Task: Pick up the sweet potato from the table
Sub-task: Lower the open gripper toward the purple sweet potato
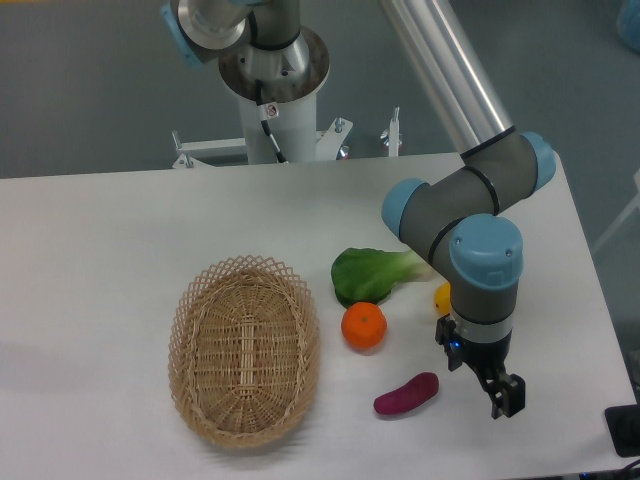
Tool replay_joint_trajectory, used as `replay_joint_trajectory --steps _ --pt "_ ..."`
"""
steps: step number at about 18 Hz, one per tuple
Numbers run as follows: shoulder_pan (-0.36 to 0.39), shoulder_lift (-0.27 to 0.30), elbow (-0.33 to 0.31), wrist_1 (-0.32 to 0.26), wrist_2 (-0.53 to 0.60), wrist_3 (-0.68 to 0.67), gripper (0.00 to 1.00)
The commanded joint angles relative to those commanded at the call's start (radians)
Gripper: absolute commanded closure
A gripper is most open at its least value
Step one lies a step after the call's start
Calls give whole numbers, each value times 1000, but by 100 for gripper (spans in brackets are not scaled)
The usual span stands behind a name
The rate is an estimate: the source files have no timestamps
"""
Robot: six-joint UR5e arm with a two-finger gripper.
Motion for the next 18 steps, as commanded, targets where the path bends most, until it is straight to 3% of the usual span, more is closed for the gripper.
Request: replay_joint_trajectory --steps 14,18 --pt "-6 20 -32 0 5 -9 0" --pt "-26 3 -46 2 5 -115 0"
